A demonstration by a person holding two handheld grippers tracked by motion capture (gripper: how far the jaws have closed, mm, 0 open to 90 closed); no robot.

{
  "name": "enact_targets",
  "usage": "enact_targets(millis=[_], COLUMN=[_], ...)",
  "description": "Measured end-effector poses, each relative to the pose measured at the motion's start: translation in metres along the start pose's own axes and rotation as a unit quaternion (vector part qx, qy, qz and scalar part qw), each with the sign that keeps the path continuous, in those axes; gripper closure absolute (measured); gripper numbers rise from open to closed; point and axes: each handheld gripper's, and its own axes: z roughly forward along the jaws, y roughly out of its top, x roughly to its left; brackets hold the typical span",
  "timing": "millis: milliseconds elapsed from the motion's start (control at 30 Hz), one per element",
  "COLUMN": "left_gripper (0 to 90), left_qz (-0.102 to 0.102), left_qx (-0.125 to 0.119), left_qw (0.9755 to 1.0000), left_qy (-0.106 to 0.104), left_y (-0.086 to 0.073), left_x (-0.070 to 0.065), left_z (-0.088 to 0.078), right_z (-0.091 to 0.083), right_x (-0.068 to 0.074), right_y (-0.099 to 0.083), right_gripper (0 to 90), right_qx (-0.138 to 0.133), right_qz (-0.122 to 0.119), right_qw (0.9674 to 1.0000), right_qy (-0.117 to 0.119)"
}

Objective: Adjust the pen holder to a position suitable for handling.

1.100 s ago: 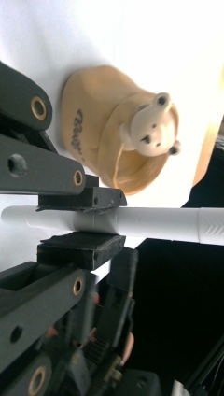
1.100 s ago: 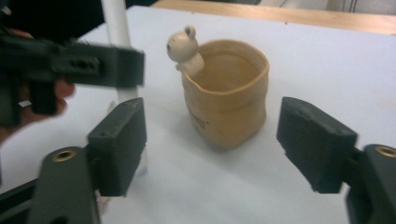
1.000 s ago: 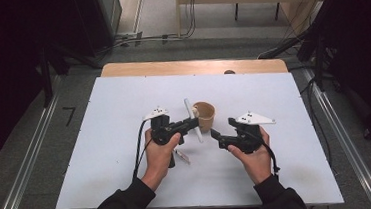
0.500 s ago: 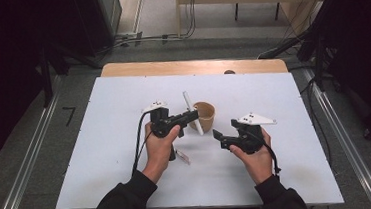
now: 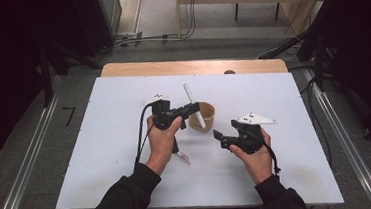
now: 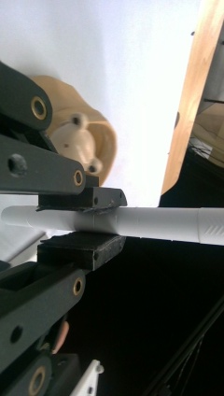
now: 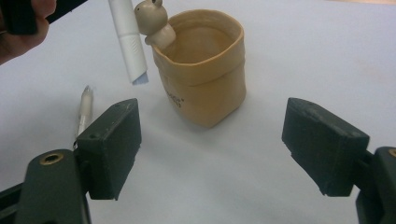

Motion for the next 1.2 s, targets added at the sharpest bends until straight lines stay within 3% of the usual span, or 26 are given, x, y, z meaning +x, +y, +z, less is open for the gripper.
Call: enact_targets(millis=[900,1067,1167,1200], left_gripper=[79.5,79.4,79.3,79.2], left_qz=[-0.007,0.002,0.037,0.039], left_qx=[-0.018,-0.018,-0.009,-0.008], left_qw=[0.9994,0.9989,0.9975,0.9974], left_qy=[0.029,0.043,0.059,0.060], left_y=[0.016,0.016,0.012,0.012], left_x=[0.016,0.021,0.022,0.022], left_z=[0.023,0.027,0.030,0.031], right_z=[0.001,0.002,0.002,0.002], right_x=[-0.001,-0.001,-0.001,-0.001], right_y=[-0.001,-0.002,-0.002,-0.002], right_gripper=[18.7,18.7,18.7,18.7], right_qx=[0.003,0.005,0.006,0.007], right_qz=[0.004,0.002,0.002,0.004], right_qw=[1.0000,1.0000,1.0000,0.9999], right_qy=[0.003,0.004,0.005,0.006])
